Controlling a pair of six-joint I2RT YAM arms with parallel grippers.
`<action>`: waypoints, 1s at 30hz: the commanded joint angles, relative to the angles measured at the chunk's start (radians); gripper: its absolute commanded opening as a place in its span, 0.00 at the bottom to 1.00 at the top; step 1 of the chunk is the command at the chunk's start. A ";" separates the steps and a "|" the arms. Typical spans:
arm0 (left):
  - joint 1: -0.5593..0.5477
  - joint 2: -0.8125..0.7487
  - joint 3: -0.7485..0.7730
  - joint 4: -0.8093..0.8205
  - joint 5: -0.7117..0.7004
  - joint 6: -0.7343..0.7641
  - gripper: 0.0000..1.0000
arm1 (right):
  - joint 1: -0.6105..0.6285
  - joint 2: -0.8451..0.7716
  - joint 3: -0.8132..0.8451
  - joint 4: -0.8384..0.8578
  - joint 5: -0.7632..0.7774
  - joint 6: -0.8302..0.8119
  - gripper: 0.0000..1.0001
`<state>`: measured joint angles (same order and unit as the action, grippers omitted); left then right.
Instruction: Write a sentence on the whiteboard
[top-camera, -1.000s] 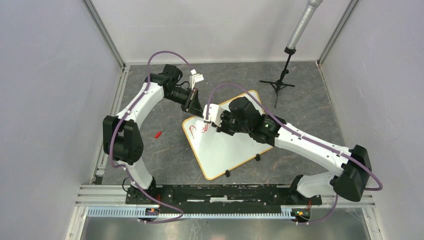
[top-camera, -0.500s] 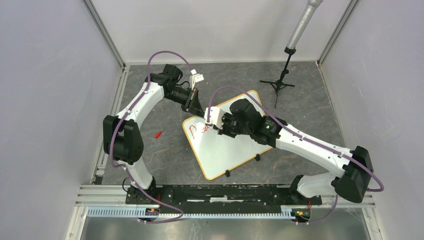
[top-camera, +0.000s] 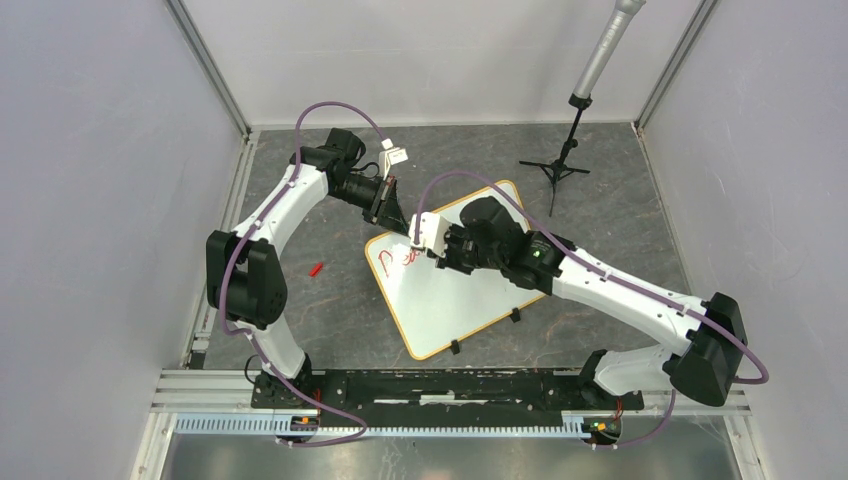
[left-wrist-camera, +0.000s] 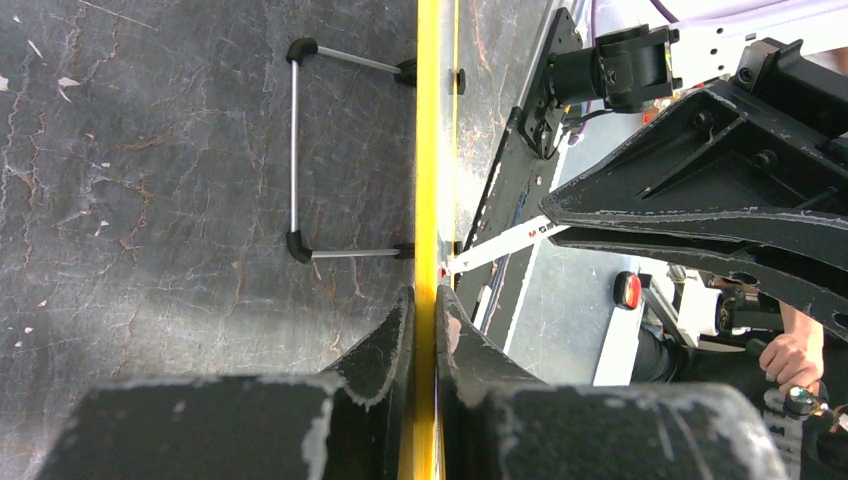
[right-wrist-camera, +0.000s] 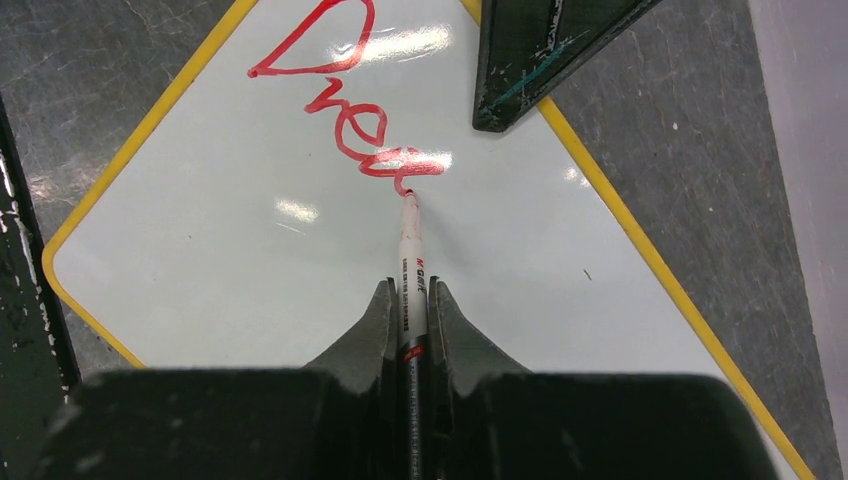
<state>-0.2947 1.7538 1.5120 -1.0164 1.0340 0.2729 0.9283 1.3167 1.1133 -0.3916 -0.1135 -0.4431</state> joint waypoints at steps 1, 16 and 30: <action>-0.046 0.016 0.001 -0.031 -0.024 0.050 0.02 | -0.006 0.001 0.051 0.014 0.035 -0.011 0.00; -0.045 0.023 0.004 -0.031 -0.023 0.051 0.02 | -0.040 -0.003 0.046 0.014 0.026 -0.005 0.00; -0.045 0.022 0.002 -0.031 -0.023 0.053 0.02 | -0.035 -0.039 -0.029 -0.002 -0.044 0.023 0.00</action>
<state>-0.2951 1.7538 1.5120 -1.0164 1.0328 0.2729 0.8948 1.3003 1.0981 -0.3908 -0.1387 -0.4347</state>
